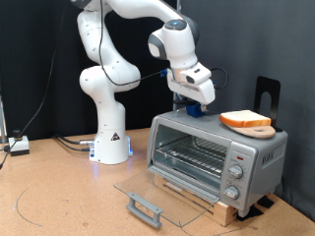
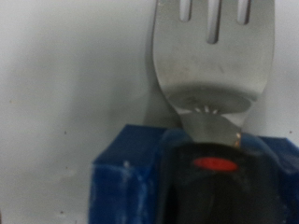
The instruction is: Make a piece of toast with the oven
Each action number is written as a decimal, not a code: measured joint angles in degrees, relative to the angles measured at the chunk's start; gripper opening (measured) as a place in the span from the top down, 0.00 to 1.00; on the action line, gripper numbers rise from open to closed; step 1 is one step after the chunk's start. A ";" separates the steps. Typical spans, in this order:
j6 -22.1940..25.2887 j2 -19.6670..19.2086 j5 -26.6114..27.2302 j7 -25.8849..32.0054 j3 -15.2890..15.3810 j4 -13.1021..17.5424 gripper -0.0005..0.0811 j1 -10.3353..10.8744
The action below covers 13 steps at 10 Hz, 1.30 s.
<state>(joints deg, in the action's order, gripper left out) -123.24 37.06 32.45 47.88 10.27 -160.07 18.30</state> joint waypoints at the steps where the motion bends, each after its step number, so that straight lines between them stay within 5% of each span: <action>1: -0.08 0.00 0.00 0.00 0.12 0.00 0.01 0.00; 13: -2.68 -2.13 -0.35 0.23 1.52 0.17 0.01 -0.01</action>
<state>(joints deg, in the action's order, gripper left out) -125.92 34.92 32.10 48.11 11.80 -159.90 18.29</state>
